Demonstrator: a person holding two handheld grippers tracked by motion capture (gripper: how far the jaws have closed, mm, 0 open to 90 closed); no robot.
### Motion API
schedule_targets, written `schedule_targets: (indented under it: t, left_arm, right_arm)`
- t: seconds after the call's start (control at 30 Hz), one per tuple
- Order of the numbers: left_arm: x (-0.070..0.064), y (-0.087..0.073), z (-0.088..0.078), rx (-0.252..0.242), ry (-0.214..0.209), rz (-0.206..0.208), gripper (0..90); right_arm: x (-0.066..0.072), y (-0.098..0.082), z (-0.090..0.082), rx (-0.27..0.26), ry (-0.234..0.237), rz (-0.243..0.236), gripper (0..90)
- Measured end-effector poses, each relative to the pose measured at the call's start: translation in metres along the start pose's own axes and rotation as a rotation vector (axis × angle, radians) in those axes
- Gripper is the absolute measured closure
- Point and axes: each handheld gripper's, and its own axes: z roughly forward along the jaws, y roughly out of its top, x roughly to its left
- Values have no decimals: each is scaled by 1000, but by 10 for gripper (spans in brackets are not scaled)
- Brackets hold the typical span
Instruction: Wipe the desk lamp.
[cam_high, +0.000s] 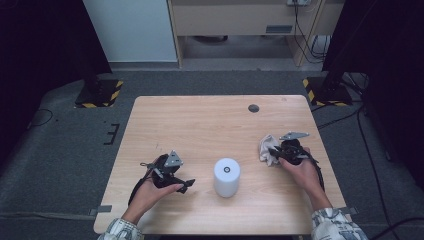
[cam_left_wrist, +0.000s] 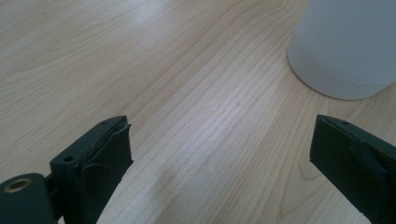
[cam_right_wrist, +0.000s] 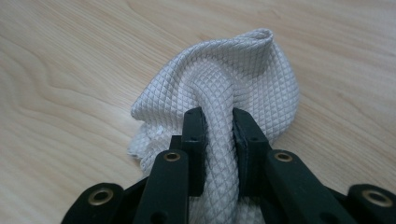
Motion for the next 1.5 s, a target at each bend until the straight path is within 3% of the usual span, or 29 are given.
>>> schedule_targets:
  t: [0.13,0.3,0.37,0.47,0.77,0.97,1.17,1.33,1.4,1.43,1.5]
  left_arm:
    - [-7,1,2,1,-20,40,48]
    - [-12,4,1,-20,-42,57,40]
    - [-14,5,3,-24,-44,63,36]
    - [-19,5,5,-13,-39,104,42]
    - [-43,7,7,-57,-78,141,45]
    - [-53,17,13,-84,-115,142,57]
    - [-63,26,23,-116,-137,148,56]
    - [-66,29,32,-108,-133,134,65]
    - [-68,32,33,-123,-109,131,89]
    - [-68,33,33,-139,-123,115,90]
    - [-71,36,34,-154,-136,122,86]
  right_arm:
    - [14,6,-16,-25,44,-23,773]
    - [41,21,-39,-65,130,-72,772]
    - [45,25,-43,-73,141,-86,773]
    - [57,36,-56,-95,189,-102,772]
    - [93,62,-74,-90,255,-193,772]
    - [106,72,-84,-115,267,-206,772]
    - [127,81,-87,-134,345,-226,771]
    - [138,77,-75,-98,349,-251,770]
    - [140,74,-68,-82,359,-243,770]
    - [140,74,-66,-77,362,-242,769]
    - [140,73,-64,-76,377,-225,768]
